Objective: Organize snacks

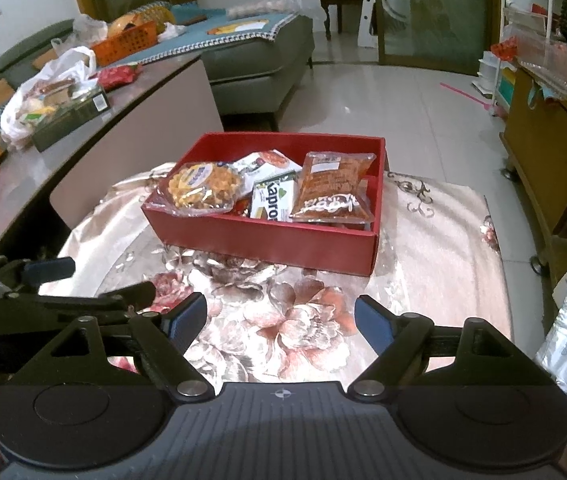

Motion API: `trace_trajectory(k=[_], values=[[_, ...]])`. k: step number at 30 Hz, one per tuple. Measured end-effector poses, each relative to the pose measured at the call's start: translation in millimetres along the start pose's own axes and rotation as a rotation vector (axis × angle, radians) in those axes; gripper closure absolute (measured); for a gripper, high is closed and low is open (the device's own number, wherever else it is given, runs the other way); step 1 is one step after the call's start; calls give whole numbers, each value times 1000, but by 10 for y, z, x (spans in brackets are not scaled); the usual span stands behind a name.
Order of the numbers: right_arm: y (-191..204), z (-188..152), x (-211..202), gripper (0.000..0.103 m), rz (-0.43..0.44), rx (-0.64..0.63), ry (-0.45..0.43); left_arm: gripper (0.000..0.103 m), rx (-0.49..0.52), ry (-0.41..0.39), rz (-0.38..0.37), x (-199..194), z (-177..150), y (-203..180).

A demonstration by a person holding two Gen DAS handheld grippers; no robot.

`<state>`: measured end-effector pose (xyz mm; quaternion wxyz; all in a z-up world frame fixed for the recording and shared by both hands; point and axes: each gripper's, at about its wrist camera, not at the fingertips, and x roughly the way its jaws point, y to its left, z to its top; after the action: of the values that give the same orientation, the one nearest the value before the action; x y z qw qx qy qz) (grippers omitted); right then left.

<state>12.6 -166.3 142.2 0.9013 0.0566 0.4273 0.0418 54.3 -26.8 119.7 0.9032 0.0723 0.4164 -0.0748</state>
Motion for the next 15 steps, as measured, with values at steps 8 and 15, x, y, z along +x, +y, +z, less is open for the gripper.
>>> trace_trajectory(k=[8,15], values=[[-20,-11,40,17,-13,0,17,21,0,-2,1,-3,0,15],[-21,-13,53,17,-16,-1,24,21,1,-4,3,-2,2,14]])
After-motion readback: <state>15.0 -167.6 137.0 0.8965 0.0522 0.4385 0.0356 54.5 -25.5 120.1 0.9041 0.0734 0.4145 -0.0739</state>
